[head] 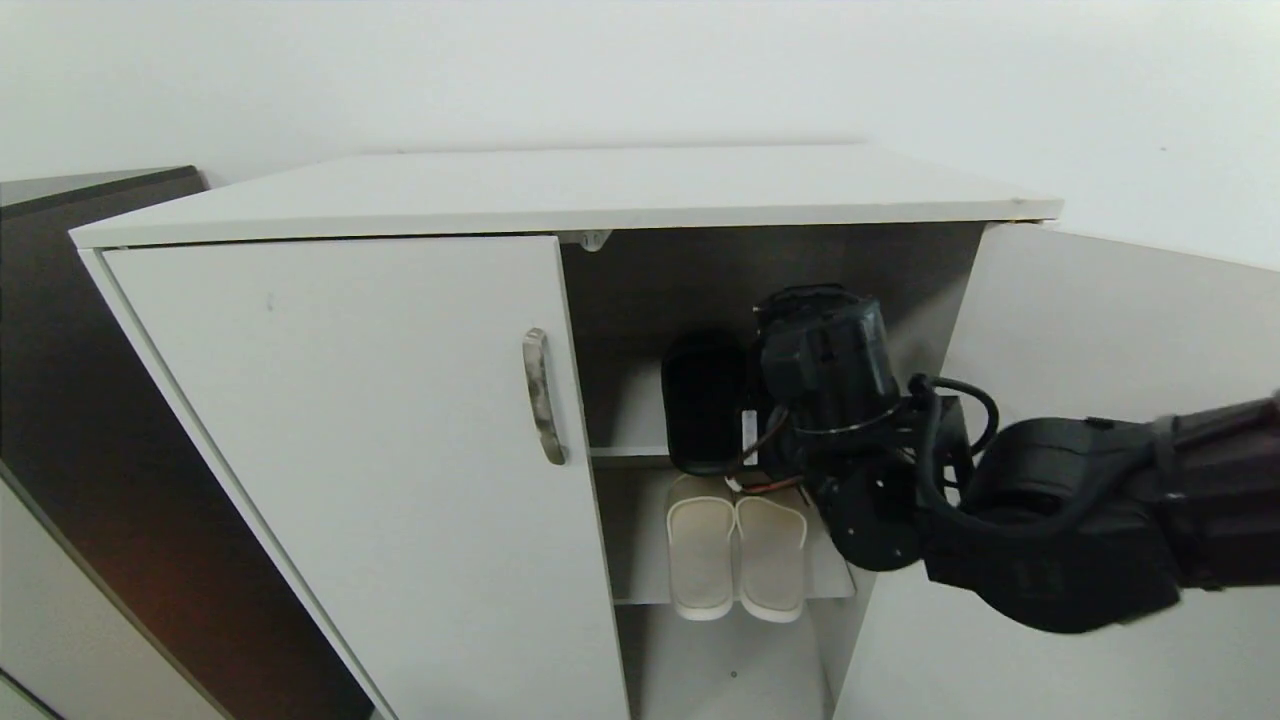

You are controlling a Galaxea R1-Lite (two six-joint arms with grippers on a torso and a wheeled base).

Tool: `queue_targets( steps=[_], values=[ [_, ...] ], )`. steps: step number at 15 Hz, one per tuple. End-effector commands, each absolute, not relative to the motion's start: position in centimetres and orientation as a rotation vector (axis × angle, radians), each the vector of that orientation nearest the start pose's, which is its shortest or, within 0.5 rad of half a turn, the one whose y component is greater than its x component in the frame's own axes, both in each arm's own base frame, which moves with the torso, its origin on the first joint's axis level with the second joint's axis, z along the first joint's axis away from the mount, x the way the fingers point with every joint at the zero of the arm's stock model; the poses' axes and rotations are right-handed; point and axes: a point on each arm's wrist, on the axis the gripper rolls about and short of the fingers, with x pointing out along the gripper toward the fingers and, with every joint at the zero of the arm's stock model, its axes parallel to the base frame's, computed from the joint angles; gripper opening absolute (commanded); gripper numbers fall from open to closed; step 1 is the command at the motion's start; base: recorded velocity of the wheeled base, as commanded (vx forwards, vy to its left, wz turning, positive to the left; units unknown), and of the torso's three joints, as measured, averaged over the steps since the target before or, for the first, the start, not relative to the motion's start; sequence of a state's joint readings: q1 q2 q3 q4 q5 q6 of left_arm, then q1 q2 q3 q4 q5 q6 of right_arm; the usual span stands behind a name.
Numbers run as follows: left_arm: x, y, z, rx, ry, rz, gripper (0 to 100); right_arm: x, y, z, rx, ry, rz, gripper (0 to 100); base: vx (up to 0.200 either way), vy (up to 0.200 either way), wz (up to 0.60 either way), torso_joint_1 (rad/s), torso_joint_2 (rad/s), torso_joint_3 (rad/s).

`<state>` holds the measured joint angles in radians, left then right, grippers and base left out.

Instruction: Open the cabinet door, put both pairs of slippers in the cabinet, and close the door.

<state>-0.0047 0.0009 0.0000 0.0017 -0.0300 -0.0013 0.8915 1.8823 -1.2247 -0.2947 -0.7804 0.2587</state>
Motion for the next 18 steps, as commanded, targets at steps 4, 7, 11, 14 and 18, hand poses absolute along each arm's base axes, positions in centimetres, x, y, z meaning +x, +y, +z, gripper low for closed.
queue_targets(
  steps=[4, 7, 11, 14, 18],
  values=[
    [-2.3, -0.1, 7.5, 0.000, 0.003, -0.035, 0, 18.7, 23.9, 20.5, -0.007, 0.259, 0.196, 0, 0.000, 0.000, 0.00, 0.000, 0.00, 0.000],
    [-2.3, -0.1, 7.5, -0.002, 0.003, -0.034, 0, 18.5, 24.2, 20.2, -0.014, 0.266, 0.207, 0, 0.000, 0.000, 0.00, 0.000, 0.00, 0.000],
    [-2.3, -0.1, 7.5, -0.003, 0.003, -0.034, 0, 18.5, 24.2, 19.6, -0.029, 0.279, 0.206, 0, 0.000, 0.000, 0.00, 0.000, 0.00, 0.000],
    [-2.3, -0.1, 7.5, -0.002, 0.003, -0.034, 0, 18.5, 24.1, 19.2, -0.039, 0.288, 0.206, 0, 0.000, 0.000, 0.00, 0.000, 0.00, 0.000],
    [-2.3, -0.1, 7.5, -0.002, 0.003, -0.034, 0, 18.5, 24.1, 19.1, -0.038, 0.291, 0.205, 0, -0.150, 0.000, 0.00, 0.004, 0.00, 0.003]
  ],
)
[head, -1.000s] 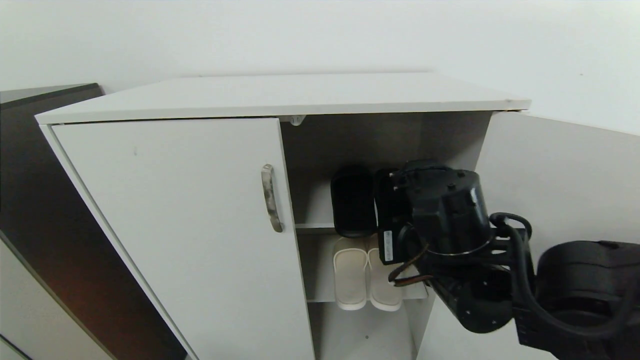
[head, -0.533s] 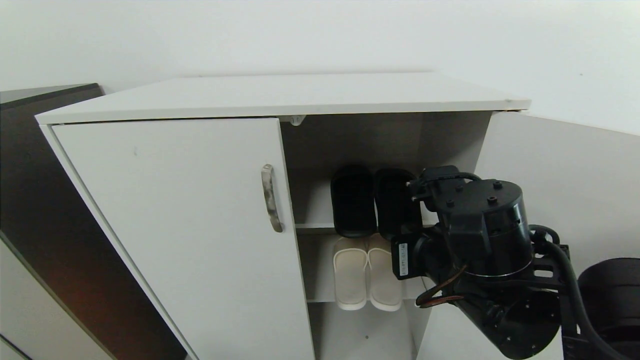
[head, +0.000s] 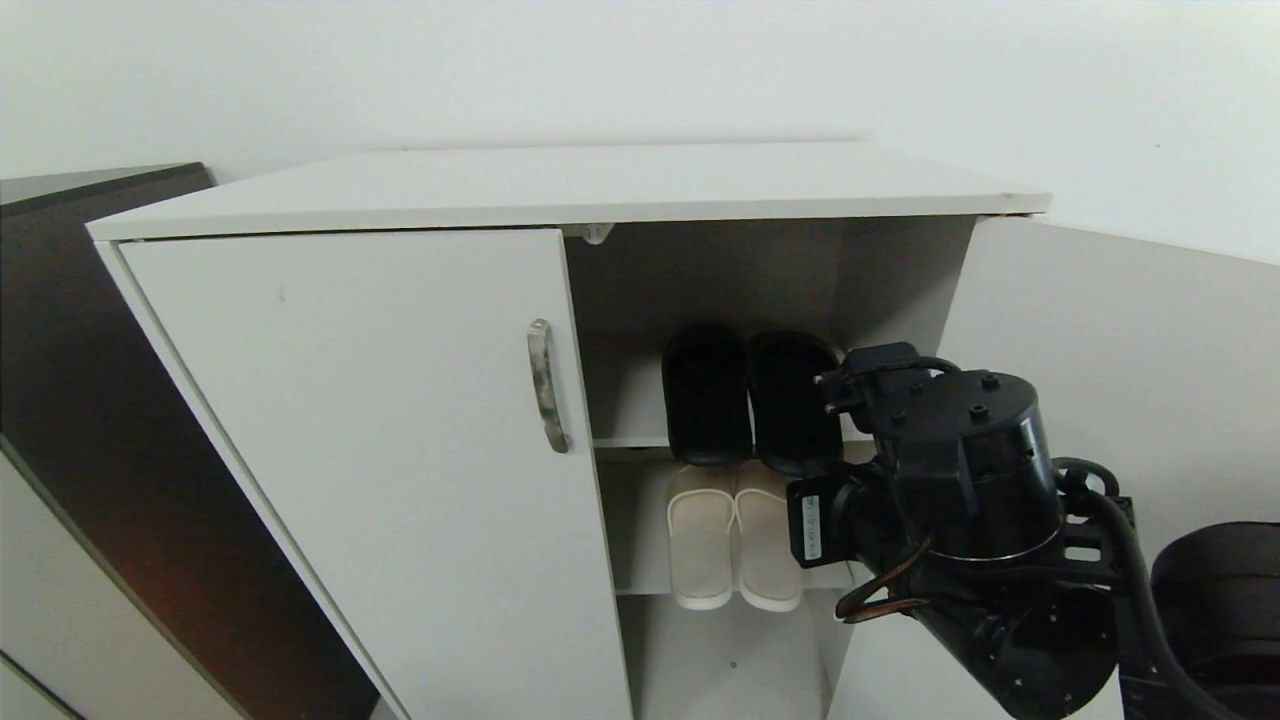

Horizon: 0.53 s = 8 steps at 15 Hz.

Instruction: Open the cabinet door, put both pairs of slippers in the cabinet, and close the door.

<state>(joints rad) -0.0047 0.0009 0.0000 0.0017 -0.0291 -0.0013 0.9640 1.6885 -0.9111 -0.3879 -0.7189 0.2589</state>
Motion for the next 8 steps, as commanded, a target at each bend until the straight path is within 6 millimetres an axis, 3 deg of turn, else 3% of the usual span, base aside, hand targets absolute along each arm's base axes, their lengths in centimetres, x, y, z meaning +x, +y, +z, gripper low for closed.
queue_targets(
  steps=[1, 8],
  values=[
    [-2.27, -0.06, 7.54, -0.002, 0.003, -0.034, 0, 18.47, 24.05, 19.10, -0.038, 0.291, 0.205, 0, -0.200, 0.000, 0.00, -0.002, 0.00, 0.002],
    [-2.27, -0.06, 7.54, -0.003, 0.003, -0.034, 0, 18.23, 23.51, 18.19, -0.020, 0.257, 0.247, 0, -0.200, 0.000, 0.00, -0.002, 0.00, 0.001]
  ],
)
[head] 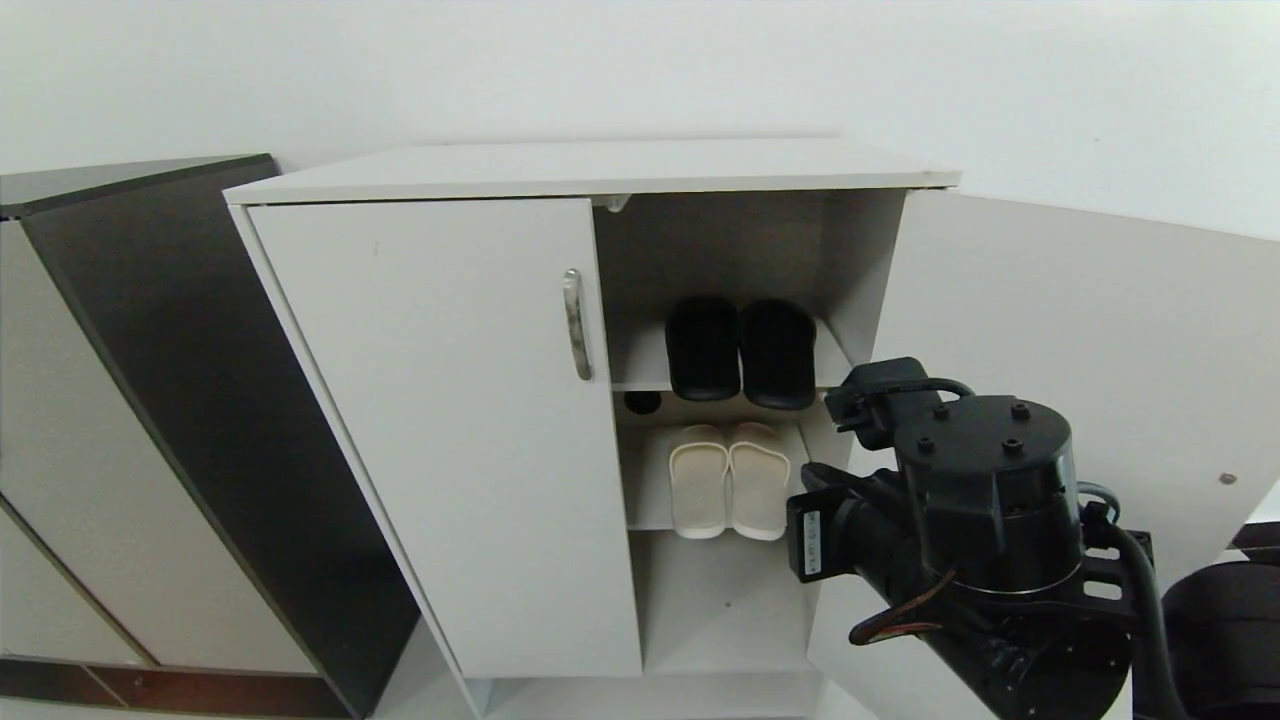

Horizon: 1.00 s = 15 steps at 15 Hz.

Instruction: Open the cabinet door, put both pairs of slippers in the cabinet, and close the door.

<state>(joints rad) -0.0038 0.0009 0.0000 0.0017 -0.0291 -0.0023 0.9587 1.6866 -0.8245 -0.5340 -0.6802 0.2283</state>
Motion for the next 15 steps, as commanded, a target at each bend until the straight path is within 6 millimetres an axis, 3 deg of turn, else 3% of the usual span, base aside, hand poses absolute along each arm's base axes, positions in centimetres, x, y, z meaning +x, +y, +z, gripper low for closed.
queue_targets(
  steps=[1, 8, 15],
  values=[
    [-2.27, -0.06, 7.54, -0.003, 0.003, -0.034, 0, 18.26, 23.48, 18.14, -0.022, 0.259, 0.250, 0, -0.200, 0.000, 0.00, -0.002, 0.01, 0.002],
    [-2.27, -0.06, 7.54, -0.003, 0.003, -0.034, 0, 18.60, 23.07, 17.64, -0.031, 0.276, 0.246, 0, -0.200, 0.000, 0.00, 0.002, 0.00, 0.004],
    [-2.27, -0.06, 7.54, -0.003, 0.003, -0.034, 0, 18.62, 23.10, 17.61, -0.031, 0.276, 0.248, 0, 0.000, 0.000, 0.00, 0.000, 0.00, 0.000]
  ],
)
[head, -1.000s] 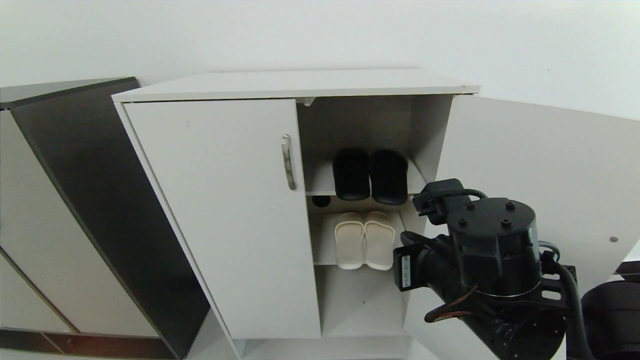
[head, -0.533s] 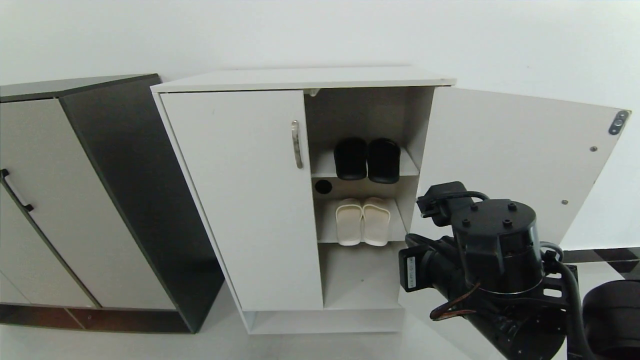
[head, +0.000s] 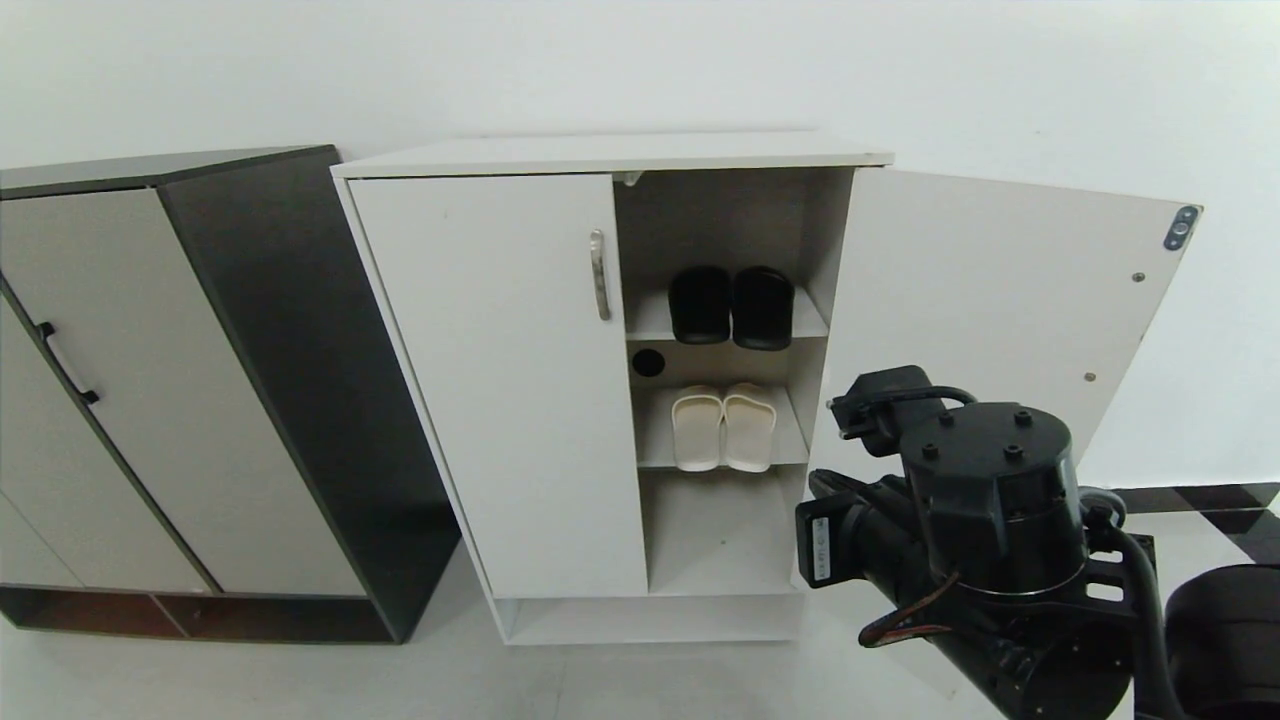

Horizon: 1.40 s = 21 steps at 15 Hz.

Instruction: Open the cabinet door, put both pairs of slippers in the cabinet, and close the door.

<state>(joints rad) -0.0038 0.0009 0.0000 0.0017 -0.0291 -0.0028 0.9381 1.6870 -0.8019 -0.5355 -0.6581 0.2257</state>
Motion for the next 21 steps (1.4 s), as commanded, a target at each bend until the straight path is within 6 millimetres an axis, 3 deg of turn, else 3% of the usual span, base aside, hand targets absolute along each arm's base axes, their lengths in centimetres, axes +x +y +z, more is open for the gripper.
queue_targets(
  steps=[1, 13, 21],
  values=[
    [-2.27, -0.06, 7.54, -0.003, 0.003, -0.034, 0, 18.63, 23.12, 17.57, -0.032, 0.277, 0.247, 0, 0.000, 0.000, 0.00, 0.000, 0.00, 0.000],
    [-2.27, -0.06, 7.54, -0.003, 0.003, -0.034, 0, 18.77, 23.31, 17.24, -0.040, 0.284, 0.246, 0, 0.000, 0.000, 0.00, 0.000, 0.00, 0.000],
    [-2.27, -0.06, 7.54, -0.002, 0.003, -0.035, 0, 18.96, 23.48, 16.87, -0.048, 0.292, 0.242, 0, 0.000, 0.000, 0.00, 0.052, -0.36, -0.320]
  ],
)
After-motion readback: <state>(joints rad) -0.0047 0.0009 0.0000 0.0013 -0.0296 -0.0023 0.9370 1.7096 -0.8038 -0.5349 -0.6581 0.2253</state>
